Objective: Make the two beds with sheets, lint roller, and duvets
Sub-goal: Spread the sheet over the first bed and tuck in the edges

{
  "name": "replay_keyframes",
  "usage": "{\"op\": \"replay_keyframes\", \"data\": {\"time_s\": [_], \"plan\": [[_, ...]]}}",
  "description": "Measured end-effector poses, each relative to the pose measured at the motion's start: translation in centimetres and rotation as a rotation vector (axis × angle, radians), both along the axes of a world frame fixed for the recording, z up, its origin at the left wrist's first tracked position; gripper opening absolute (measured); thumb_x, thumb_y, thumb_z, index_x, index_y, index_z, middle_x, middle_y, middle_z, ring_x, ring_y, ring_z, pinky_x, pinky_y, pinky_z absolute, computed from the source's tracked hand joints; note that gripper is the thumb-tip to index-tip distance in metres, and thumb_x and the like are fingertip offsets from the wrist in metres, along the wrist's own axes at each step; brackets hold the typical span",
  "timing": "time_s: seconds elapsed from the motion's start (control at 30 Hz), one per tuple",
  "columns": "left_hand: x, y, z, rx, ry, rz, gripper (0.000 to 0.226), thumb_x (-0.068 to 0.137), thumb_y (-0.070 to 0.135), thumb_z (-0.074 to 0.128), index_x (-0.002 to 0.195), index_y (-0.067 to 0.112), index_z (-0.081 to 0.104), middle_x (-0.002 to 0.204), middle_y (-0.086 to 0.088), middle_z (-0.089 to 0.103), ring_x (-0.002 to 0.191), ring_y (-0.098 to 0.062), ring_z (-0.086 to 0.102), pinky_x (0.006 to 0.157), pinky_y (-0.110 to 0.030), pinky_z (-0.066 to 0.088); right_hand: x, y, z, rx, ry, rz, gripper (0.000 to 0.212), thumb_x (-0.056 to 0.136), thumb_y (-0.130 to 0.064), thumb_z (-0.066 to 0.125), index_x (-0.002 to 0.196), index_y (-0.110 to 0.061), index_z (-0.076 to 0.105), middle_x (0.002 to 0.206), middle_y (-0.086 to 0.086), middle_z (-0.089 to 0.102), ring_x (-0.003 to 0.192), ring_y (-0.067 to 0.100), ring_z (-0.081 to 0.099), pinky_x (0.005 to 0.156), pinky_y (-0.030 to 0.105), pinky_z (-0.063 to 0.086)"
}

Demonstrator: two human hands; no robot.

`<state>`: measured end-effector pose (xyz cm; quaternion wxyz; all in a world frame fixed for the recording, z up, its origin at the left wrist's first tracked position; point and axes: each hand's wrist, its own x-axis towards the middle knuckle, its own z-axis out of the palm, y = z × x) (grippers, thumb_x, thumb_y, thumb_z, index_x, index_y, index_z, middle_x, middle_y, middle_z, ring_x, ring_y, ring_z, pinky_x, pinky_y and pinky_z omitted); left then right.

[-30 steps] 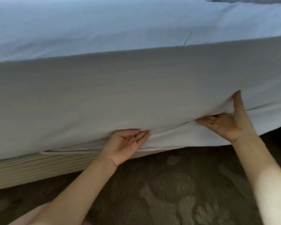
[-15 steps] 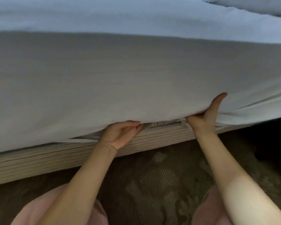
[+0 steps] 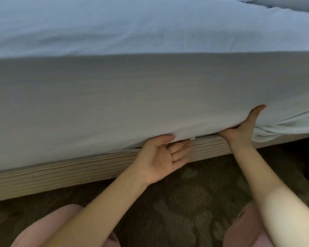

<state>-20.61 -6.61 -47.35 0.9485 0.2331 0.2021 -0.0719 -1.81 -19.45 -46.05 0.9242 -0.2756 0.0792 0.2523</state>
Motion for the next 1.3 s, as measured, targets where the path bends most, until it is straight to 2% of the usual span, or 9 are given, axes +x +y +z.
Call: {"op": "replay_keyframes", "data": {"time_s": [0.07, 0.2, 0.33, 0.43, 0.63, 0.77, 0.87, 1.0, 1.3], "plan": [[-1.0, -0.1, 0.5, 0.083, 0.072, -0.082, 0.038, 0.084, 0.018, 0.053, 0.121, 0.013, 0.053, 0.126, -0.019, 0.06, 0.118, -0.03, 0.058, 0.097, -0.039, 0.042, -0.1, -0.4, 0.6, -0.054, 0.054, 0.056, 0.068, 0.072, -0.072, 0.06, 0.118, -0.022, 0.054, 0.122, 0.013, 0.061, 0.112, 0.038, 0.056, 0.092, 0.061, 0.044], [-2.2, 0.6, -0.1, 0.151, 0.216, 0.213, 0.014, 0.09, 0.007, 0.046, 0.086, 0.008, 0.059, 0.12, -0.017, 0.063, 0.11, -0.025, 0.06, 0.089, -0.032, 0.044, -0.5, -2.3, 2.4, -0.162, 0.202, 0.156, 0.074, 0.065, -0.059, 0.076, 0.117, -0.011, 0.053, 0.112, 0.023, 0.064, 0.105, 0.044, 0.059, 0.087, 0.064, 0.046], [-2.6, 0.3, 1.0, 0.252, 0.227, 0.251, 0.024, 0.091, 0.0, 0.042, 0.074, 0.01, 0.057, 0.111, -0.016, 0.067, 0.112, -0.025, 0.06, 0.102, -0.036, 0.04, -0.8, -6.4, 4.0, -0.392, 0.19, 0.195, 0.055, 0.09, -0.028, 0.06, 0.132, 0.002, 0.041, 0.121, 0.031, 0.055, 0.113, 0.044, 0.053, 0.099, 0.056, 0.041], [-2.2, -0.3, 1.6, 0.282, 0.231, 0.319, 0.024, 0.091, -0.001, 0.042, 0.076, 0.008, 0.057, 0.112, -0.019, 0.065, 0.115, -0.028, 0.058, 0.108, -0.038, 0.037, -1.1, -8.6, 4.6, -0.548, 0.09, 0.214, 0.046, 0.096, -0.021, 0.048, 0.136, 0.0, 0.04, 0.134, 0.023, 0.05, 0.115, 0.035, 0.053, 0.09, 0.045, 0.045], [-1.3, -1.5, 1.6, 0.104, 0.126, 0.494, 0.018, 0.089, -0.008, 0.042, 0.089, 0.004, 0.055, 0.104, -0.017, 0.06, 0.115, -0.031, 0.055, 0.109, -0.039, 0.037, -4.2, -6.6, 3.9, -0.471, 0.133, 0.46, 0.059, 0.088, -0.034, 0.057, 0.125, 0.009, 0.042, 0.127, 0.029, 0.053, 0.12, 0.037, 0.051, 0.097, 0.048, 0.039], [-0.6, -1.7, 1.1, 0.046, 0.069, 0.529, 0.019, 0.086, -0.007, 0.045, 0.094, 0.004, 0.058, 0.104, -0.014, 0.061, 0.107, -0.027, 0.057, 0.111, -0.038, 0.034, -6.6, -3.4, 2.6, -0.389, 0.091, 0.501, 0.106, 0.05, -0.033, 0.088, 0.136, 0.003, 0.037, 0.132, 0.024, 0.051, 0.122, 0.034, 0.051, 0.099, 0.048, 0.039], [0.6, -1.6, 0.9, 0.029, 0.039, 0.548, 0.027, 0.083, -0.012, 0.042, 0.085, 0.005, 0.063, 0.092, -0.011, 0.064, 0.093, -0.024, 0.059, 0.111, -0.038, 0.034, -6.9, -1.7, 1.9, -0.27, 0.115, 0.424, 0.084, 0.073, -0.035, 0.074, 0.139, 0.0, 0.035, 0.132, 0.024, 0.051, 0.121, 0.036, 0.051, 0.105, 0.048, 0.036], [0.7, -1.6, 1.4, 0.001, -0.024, 0.554, 0.034, 0.068, -0.015, 0.046, 0.084, 0.005, 0.068, 0.091, -0.011, 0.065, 0.093, -0.025, 0.059, 0.108, -0.037, 0.036, -7.8, -0.3, 0.4, -0.029, 0.134, 0.319, 0.078, 0.072, -0.032, 0.079, 0.135, -0.005, 0.041, 0.125, 0.024, 0.057, 0.114, 0.039, 0.057, 0.102, 0.052, 0.042], [-3.0, -1.7, 1.6, 0.068, 0.248, 0.533, 0.013, 0.09, 0.002, 0.044, 0.094, 0.003, 0.056, 0.1, -0.015, 0.06, 0.104, -0.025, 0.056, 0.102, -0.032, 0.037, -8.8, 2.7, -0.1, 0.146, 0.055, 0.292, 0.065, 0.081, -0.042, 0.07, 0.133, -0.01, 0.048, 0.126, 0.018, 0.06, 0.118, 0.036, 0.056, 0.105, 0.056, 0.038]]}}
